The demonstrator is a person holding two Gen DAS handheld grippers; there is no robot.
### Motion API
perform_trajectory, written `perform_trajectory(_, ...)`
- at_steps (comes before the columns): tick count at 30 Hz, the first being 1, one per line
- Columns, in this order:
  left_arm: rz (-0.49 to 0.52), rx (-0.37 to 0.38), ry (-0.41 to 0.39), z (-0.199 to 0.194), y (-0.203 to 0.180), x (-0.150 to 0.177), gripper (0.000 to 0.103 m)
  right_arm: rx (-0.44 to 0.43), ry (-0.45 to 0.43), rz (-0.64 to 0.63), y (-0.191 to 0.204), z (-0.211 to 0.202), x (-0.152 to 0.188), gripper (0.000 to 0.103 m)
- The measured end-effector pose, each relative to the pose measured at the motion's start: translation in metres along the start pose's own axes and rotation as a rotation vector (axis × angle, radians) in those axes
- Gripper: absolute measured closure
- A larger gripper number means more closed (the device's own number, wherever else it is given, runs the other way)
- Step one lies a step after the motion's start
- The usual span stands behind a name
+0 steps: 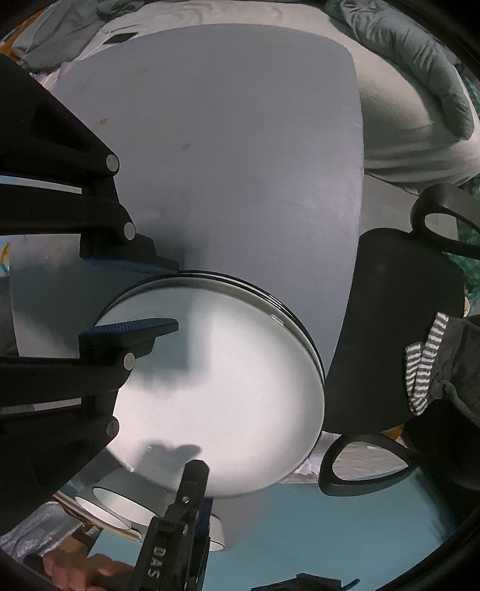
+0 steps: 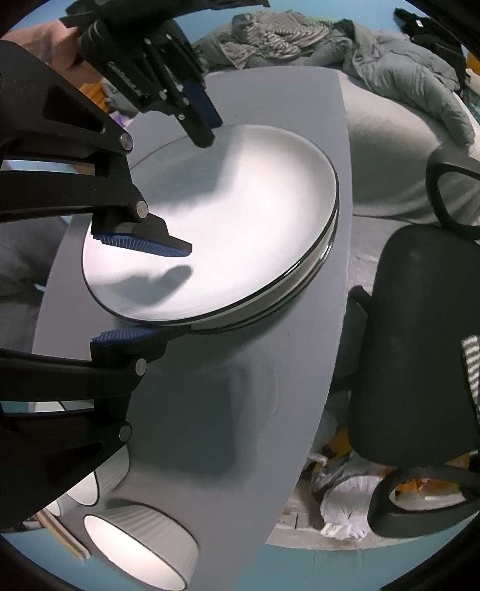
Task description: Organize plates and bowls
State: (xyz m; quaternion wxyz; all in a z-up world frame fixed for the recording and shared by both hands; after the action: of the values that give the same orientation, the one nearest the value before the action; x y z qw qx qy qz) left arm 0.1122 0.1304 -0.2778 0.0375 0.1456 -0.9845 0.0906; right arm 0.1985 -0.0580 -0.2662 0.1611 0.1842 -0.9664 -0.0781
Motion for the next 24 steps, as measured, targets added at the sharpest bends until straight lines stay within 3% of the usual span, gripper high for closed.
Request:
perform_trajectory(4,-0.005,0.007,-0.011,-0.004,-0.001,0.004,0.079,-0.016,0.006,0.008,0.001,0.003,0.001,0.061)
perform_trajectory(7,-0.003,-0.005,-0.026,-0.01,-0.001,0.007,0.079,0.026,-0.015,-0.011,0.003,0.002,0.004,0.061)
perform_trajectory(9,0.005,-0.018,-0.041,-0.014,0.0,0.009,0.074,0.062,-0.041,-0.026,0.005,-0.001,0.007,0.061)
perform_trajectory(11,0.007,-0.03,-0.062,-0.02,0.0,0.013,0.063,0.095,-0.07,-0.038,0.007,-0.006,0.011,0.058)
perform_trajectory(16,0.032,-0.049,-0.105,-0.038,-0.006,0.026,0.055,0.158,-0.162,-0.086,0.012,-0.025,0.023,0.043)
perform_trajectory(24,0.07,-0.111,-0.231,-0.076,-0.013,0.053,0.04,0.207,-0.28,-0.106,0.018,-0.055,0.051,0.038)
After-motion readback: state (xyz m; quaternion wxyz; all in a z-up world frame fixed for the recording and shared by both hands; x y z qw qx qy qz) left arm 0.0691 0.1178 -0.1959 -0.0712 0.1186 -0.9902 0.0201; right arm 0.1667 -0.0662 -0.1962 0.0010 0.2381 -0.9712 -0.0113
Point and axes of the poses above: each gripper's, at about its wrist camera, not at the fingertips, and z roughly the way its jaws point, y to its left, x to its underside, the point moved 3 cm from there along z, roughly the way its jaws point, and after that the axes turned 1 degree about x, right-handed, at the moved point
